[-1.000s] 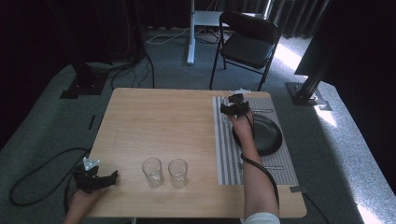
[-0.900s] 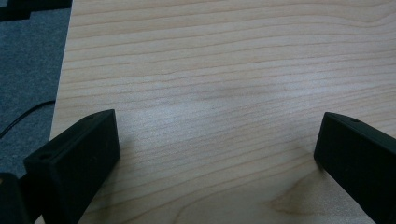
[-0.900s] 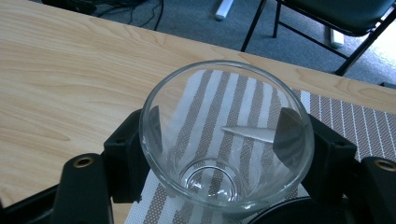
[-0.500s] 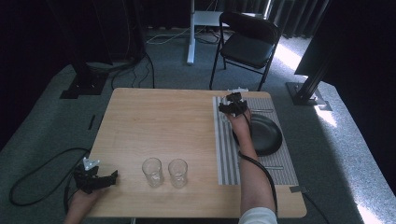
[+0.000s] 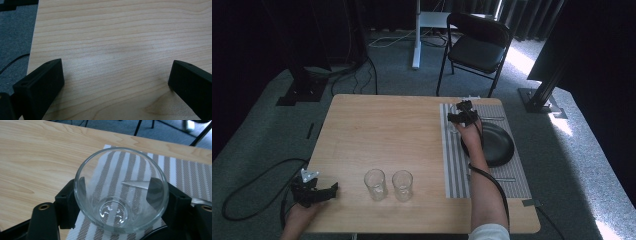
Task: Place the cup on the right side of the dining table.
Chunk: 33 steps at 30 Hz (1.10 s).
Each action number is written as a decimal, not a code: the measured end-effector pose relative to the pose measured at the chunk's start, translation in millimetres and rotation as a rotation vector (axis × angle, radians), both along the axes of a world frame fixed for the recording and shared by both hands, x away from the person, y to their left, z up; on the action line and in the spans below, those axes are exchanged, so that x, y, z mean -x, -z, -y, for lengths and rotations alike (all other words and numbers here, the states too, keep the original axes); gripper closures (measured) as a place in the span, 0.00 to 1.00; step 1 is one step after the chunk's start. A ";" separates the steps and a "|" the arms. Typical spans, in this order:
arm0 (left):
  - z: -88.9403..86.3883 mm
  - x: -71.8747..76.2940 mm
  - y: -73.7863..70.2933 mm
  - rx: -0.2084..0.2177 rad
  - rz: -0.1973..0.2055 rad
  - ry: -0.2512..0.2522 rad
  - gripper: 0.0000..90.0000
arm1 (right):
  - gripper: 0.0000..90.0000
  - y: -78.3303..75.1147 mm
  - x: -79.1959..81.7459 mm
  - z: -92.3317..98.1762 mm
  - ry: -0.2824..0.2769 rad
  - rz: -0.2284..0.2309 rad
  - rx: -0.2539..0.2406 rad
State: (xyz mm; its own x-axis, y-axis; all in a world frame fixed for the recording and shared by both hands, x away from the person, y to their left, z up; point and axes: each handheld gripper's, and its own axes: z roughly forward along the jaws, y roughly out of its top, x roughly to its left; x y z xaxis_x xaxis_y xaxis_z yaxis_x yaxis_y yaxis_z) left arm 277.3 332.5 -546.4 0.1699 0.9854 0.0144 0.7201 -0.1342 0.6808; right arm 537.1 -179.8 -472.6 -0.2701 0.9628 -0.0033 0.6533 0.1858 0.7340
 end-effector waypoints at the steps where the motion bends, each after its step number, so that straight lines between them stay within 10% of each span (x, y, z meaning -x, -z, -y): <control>1: 0.0 0.0 0.0 0.000 0.000 0.000 0.01 | 0.28 0.4 0.4 -0.7 0.001 0.001 0.009; 33: 0.0 0.0 0.0 0.000 0.000 0.000 0.01 | 0.23 15.5 32.9 10.0 0.006 -0.028 -0.079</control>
